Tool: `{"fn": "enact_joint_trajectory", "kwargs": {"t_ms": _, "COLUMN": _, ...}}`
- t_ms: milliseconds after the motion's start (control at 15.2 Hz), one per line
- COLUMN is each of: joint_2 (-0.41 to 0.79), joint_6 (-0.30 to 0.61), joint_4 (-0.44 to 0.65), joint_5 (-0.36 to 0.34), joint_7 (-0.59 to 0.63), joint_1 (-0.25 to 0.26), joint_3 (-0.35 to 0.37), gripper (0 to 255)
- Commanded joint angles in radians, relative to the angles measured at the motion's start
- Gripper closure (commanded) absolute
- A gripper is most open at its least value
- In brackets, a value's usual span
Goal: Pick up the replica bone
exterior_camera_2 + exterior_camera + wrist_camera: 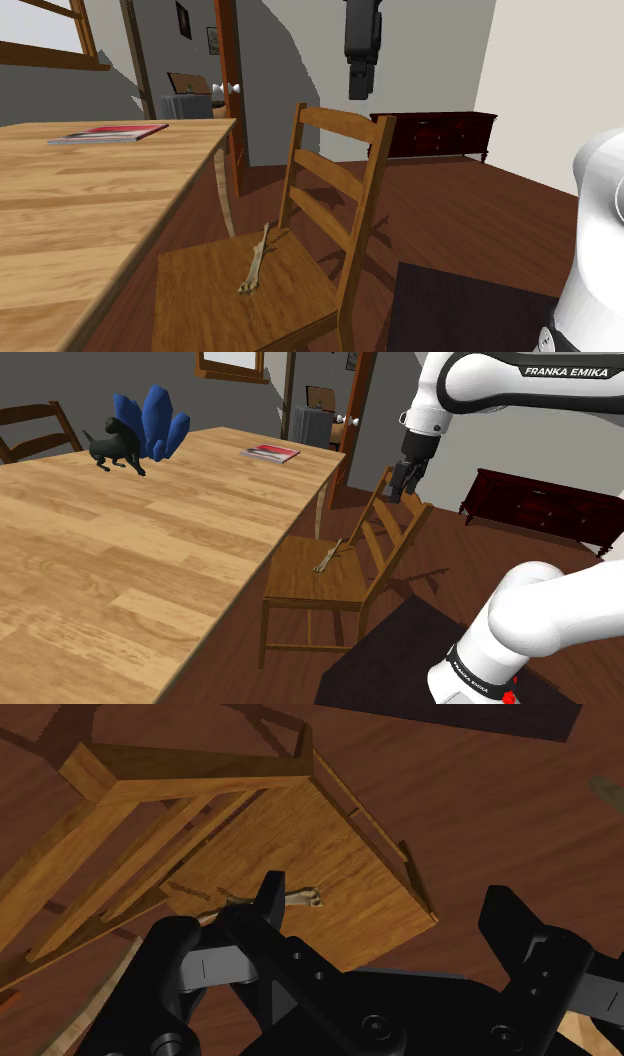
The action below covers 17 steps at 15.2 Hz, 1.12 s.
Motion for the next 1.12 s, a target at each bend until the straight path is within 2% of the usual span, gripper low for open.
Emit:
{"fn": "enact_joint_trajectory", "kwargs": {"t_ms": 0, "joint_2": 0.000, "joint_6": 0.000, "joint_4": 0.000, "joint_5": 0.000, "joint_7": 0.000, "joint_1": 0.000, "joint_3": 0.000, "gripper": 0}}
{"fn": "enact_joint_trajectory", "kwargs": {"t_ms": 528, "joint_2": 0.147, "joint_6": 0.337, "joint_4": -0.139, "joint_5": 0.027, "joint_7": 0.247, "joint_1": -0.061, "joint_3": 0.060, "gripper": 0}}
{"fn": "enact_joint_trajectory", "kwargs": {"t_ms": 1056, "joint_2": 0.401, "joint_6": 0.669, "joint_4": -0.169, "joint_5": 0.009, "joint_7": 0.504, "joint_1": -0.134, "joint_3": 0.116, "gripper": 0}}
